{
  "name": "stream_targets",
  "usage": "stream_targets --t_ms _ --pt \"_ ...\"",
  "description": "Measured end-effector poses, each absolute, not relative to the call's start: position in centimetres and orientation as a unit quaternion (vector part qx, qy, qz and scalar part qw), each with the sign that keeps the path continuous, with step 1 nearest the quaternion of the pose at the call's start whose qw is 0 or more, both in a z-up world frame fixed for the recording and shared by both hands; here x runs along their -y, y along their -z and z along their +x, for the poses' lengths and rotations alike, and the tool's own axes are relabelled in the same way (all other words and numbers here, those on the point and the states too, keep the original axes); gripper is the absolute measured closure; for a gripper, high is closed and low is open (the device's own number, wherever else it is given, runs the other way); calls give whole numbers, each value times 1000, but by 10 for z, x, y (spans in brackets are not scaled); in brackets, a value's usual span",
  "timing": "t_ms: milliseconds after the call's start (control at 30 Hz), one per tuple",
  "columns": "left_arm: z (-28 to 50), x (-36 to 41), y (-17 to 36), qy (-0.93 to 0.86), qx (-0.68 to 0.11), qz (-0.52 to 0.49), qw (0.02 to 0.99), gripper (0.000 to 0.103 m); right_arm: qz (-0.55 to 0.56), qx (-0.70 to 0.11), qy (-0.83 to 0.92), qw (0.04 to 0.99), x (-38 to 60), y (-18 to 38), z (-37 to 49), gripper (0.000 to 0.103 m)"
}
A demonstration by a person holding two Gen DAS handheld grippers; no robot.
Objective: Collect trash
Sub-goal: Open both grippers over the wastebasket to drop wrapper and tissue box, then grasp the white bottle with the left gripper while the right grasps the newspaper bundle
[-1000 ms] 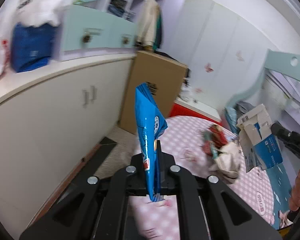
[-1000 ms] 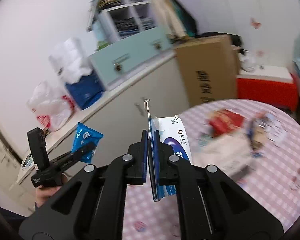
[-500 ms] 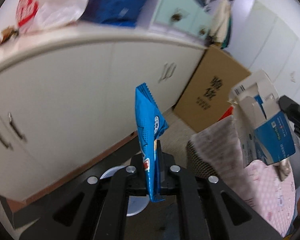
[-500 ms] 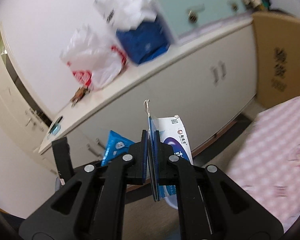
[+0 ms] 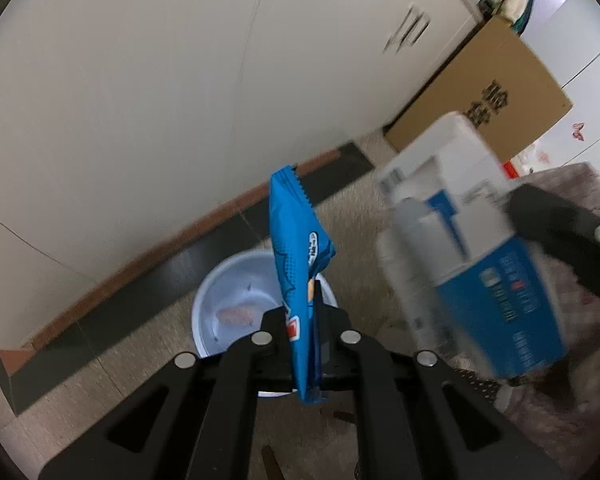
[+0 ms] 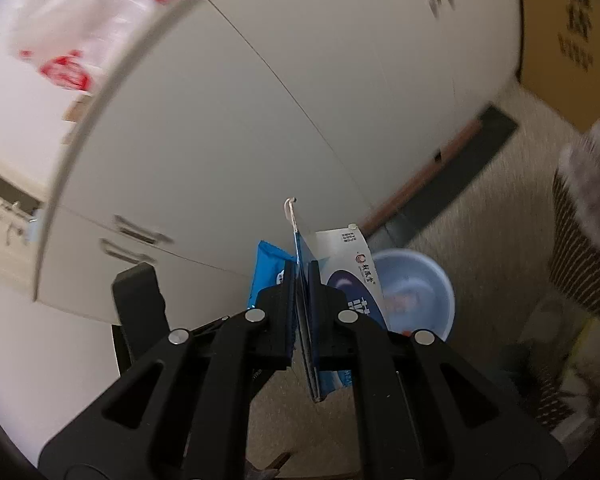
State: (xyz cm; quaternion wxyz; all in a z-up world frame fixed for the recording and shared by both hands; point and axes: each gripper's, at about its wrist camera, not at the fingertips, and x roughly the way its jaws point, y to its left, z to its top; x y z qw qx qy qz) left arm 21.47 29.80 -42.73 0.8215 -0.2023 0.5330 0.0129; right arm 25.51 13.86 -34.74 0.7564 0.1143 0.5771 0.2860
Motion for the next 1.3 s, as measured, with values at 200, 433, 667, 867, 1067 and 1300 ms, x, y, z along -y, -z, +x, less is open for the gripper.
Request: stream_targets --t_ms 200,433,667,867,1067,1300 --pt "232 -300 493 4 -588 -201 783 88 156 -627 -253 720 -143 420 268 94" --pt "233 -302 534 -4 -628 -189 755 23 146 -657 -206 710 -135 454 275 29" --pt "225 -307 533 -36 -630 -180 754 18 111 -663 -182 718 -130 449 274 6" --pt "211 -316 486 -88 -597 -153 783 16 82 -646 -194 734 -132 425 267 6" --pt "186 -313 409 -115 -533 -144 826 16 60 -594 -231 768 -134 362 249 6" --pt "158 -299 322 -118 -458 -144 869 16 58 -515 -268 812 -114 269 224 6"
